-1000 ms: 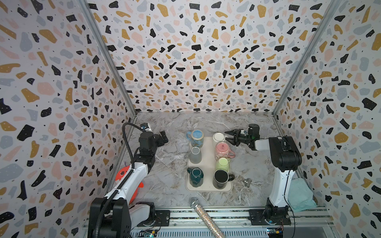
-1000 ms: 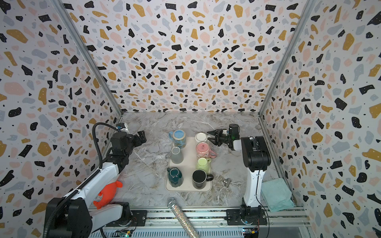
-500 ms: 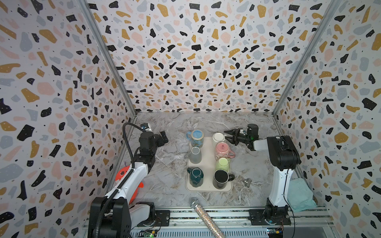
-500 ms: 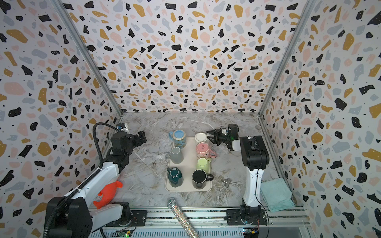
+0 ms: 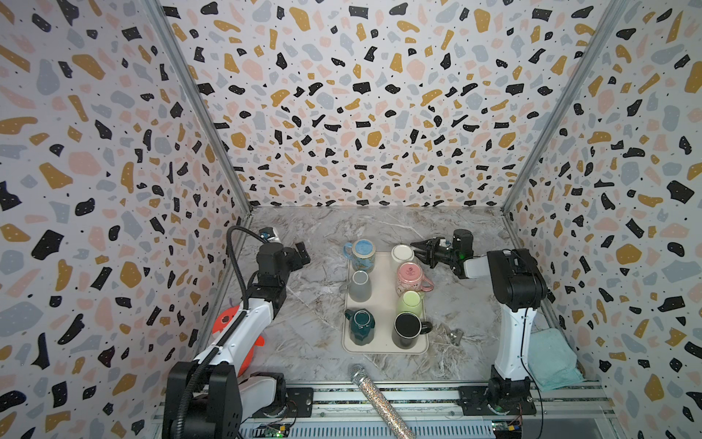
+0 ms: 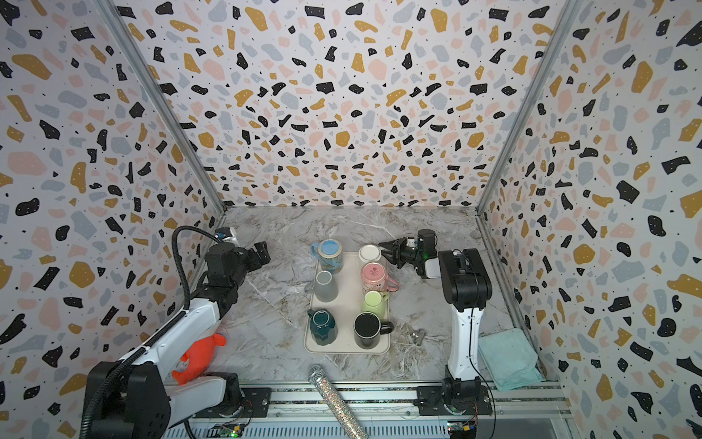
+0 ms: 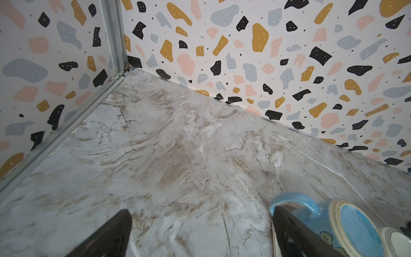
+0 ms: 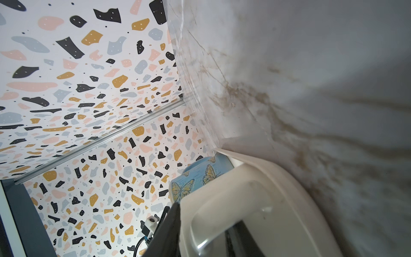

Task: Turn the mug right side up
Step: Pick up the mug from the tray.

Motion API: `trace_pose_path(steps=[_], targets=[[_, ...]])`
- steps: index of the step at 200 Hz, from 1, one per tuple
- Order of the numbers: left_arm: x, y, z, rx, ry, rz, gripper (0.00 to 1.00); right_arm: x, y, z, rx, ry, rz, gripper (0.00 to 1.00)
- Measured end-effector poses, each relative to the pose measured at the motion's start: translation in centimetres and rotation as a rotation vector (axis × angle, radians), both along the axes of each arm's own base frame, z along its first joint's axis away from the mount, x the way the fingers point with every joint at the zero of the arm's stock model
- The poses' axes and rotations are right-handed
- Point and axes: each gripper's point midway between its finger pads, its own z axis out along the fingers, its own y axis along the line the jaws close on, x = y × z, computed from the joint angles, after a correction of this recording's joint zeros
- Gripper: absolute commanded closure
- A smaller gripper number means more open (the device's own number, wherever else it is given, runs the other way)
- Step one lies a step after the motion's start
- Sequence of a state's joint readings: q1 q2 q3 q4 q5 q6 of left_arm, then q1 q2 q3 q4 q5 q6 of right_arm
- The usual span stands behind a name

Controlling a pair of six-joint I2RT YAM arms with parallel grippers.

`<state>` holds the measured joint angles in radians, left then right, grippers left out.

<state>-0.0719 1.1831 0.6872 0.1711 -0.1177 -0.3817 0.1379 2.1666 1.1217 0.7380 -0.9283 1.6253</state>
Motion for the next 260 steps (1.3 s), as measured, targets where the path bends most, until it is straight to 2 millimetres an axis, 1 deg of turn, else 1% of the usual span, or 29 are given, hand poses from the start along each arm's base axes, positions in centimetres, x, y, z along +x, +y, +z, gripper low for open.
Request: trace_pose_path(steps=[20,45,68,101,260], targets=[[0.0,0.0,0.0,0.000,0.000,0.000,0.00,0.0,0.1,-0.2,0.003,0.004,0.001,0.77],[0.0,0.0,0.0,0.001,0.000,0.001,0.00,0.4,0.2,0.2,0.012,-0.006,-0.002,0.85],[0.0,0.1,0.0,0.002,0.000,0.003,0.00,0.5,0.3,0.6,0.020,-0.012,0.002,0.91],[-0.1,0.1,-0.1,0.003,0.006,0.004,0.00,0.6,0.5,0.6,0.024,-0.019,0.008,1.00],[-0.2,0.3,-0.3,0.008,0.014,0.014,0.00,0.5,1.6,1.8,0.042,-0.091,0.045,1.00]])
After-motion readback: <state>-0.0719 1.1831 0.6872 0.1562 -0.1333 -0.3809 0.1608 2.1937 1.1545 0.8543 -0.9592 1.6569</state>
